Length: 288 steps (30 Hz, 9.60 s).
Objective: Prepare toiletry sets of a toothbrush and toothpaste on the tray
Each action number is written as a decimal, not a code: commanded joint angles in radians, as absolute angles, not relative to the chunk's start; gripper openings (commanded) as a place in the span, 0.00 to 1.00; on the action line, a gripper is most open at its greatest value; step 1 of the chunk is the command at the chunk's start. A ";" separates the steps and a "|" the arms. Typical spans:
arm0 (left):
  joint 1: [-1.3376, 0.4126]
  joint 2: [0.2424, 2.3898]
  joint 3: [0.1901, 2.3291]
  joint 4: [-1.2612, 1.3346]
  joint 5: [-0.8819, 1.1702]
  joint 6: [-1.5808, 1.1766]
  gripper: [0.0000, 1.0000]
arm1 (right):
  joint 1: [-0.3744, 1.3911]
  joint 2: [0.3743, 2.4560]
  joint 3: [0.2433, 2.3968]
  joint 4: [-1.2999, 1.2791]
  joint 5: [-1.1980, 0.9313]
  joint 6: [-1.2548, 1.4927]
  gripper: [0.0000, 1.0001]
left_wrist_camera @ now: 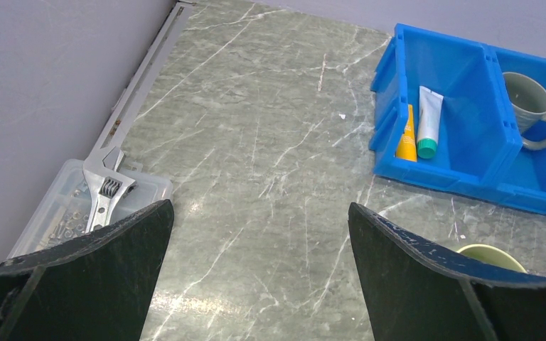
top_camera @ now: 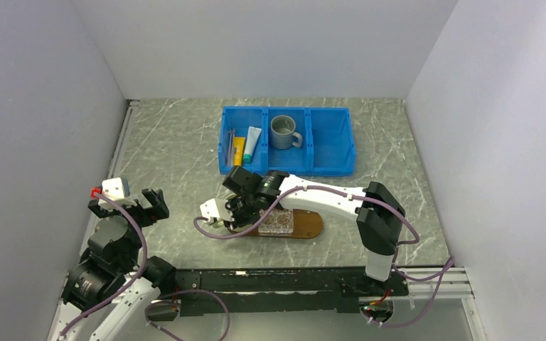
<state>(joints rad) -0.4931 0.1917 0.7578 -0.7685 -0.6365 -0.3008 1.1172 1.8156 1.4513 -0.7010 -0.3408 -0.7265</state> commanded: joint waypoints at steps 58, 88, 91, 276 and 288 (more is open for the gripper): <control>-0.460 0.206 0.765 -0.730 -0.604 -0.285 0.99 | 1.120 1.765 1.467 -0.652 -0.351 -0.696 0.22; -0.451 0.216 0.764 -0.725 -0.588 -0.279 0.99 | 1.111 1.694 1.494 -0.676 -0.286 -0.697 0.33; -0.450 0.215 0.764 -0.726 -0.587 -0.281 0.99 | 1.106 1.674 1.496 -0.673 -0.270 -0.693 0.34; -0.432 0.245 0.760 -0.713 -0.501 -0.263 0.99 | 0.945 0.943 0.826 -0.606 0.026 0.038 0.00; -0.432 0.241 0.761 -0.716 -0.504 -0.264 0.99 | 0.967 0.986 0.822 -0.559 0.023 0.049 0.00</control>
<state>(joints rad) -0.4370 0.2459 0.7567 -0.7429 -0.5117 -0.2745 0.9527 0.9848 0.7956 -0.6777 0.0063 0.0380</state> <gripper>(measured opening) 0.992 0.065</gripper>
